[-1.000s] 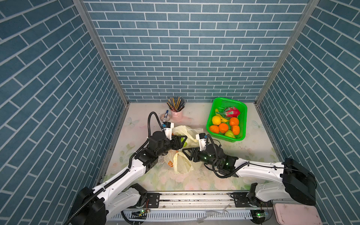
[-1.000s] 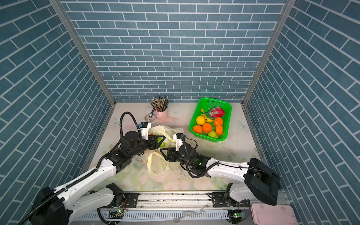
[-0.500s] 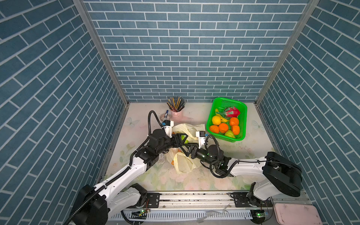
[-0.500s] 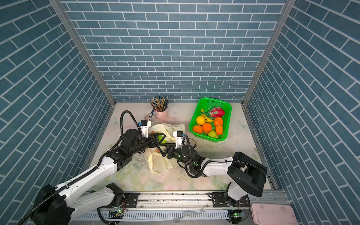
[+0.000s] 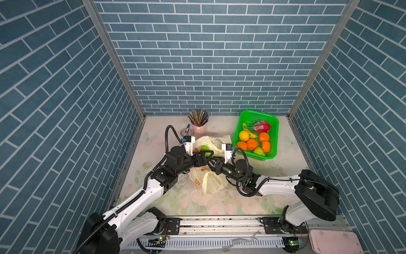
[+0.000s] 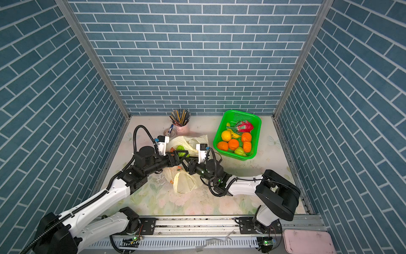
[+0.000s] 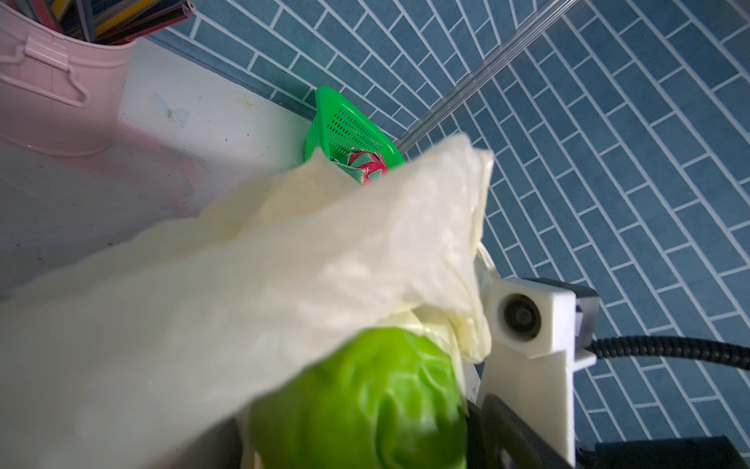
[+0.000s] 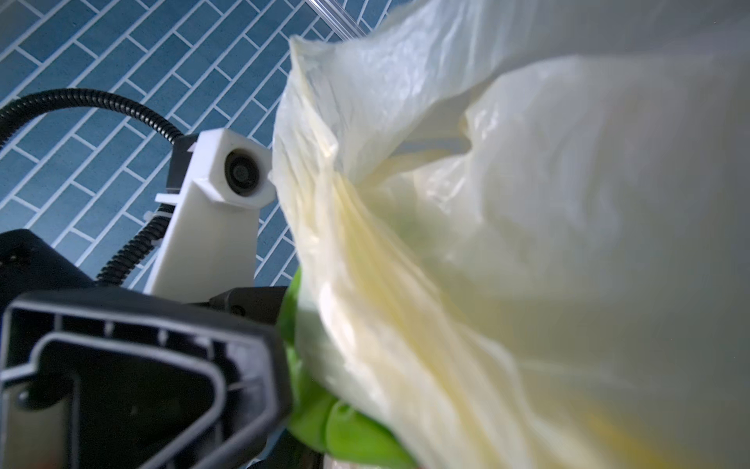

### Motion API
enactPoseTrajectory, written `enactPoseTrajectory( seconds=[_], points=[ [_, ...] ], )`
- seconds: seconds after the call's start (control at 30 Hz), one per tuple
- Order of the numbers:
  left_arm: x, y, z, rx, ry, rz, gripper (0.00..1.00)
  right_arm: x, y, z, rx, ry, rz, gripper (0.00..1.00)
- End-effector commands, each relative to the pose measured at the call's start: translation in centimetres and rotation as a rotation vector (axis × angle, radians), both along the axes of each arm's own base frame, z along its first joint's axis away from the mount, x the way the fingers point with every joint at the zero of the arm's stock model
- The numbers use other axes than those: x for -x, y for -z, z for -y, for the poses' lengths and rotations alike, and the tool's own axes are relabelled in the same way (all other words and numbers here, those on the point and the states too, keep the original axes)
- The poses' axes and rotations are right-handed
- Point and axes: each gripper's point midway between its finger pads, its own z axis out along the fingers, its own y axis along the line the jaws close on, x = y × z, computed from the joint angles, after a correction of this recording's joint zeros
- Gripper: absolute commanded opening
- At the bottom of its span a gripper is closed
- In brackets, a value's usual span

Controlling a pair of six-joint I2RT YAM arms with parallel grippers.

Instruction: Untie the knot of the plastic bag and take out the fruit

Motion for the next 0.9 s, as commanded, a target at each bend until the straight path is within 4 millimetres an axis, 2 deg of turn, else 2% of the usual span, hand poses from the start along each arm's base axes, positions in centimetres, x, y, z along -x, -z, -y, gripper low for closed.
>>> enactPoseTrajectory(
  seconds=[0.0,0.17,0.27,0.47,0.63,0.87],
  points=[
    [0.0,0.1,-1.0,-0.04,-0.043,0.013,0.89,0.1,-1.0,0.0,-0.028,0.004,0.004,0.31],
    [-0.4,-0.2,-2.1,-0.09,-0.088,0.036,0.89,1.2,0.9,-0.1,0.019,-0.024,-0.046,0.29],
    [0.0,-1.1,-2.5,-0.094,-0.088,0.083,0.88,1.8,2.3,0.1,0.059,-0.036,-0.078,0.28],
    [-0.5,-1.2,-5.0,-0.18,-0.2,0.108,0.88,3.4,3.8,0.6,0.169,-0.065,-0.076,0.27],
    [-1.2,0.2,-4.2,-0.239,-0.156,0.077,0.88,4.6,4.9,1.2,0.255,-0.095,-0.069,0.26],
    [-2.9,2.6,-3.7,-0.28,-0.156,0.02,0.88,6.1,4.7,1.6,0.278,-0.152,-0.027,0.26]
  ],
)
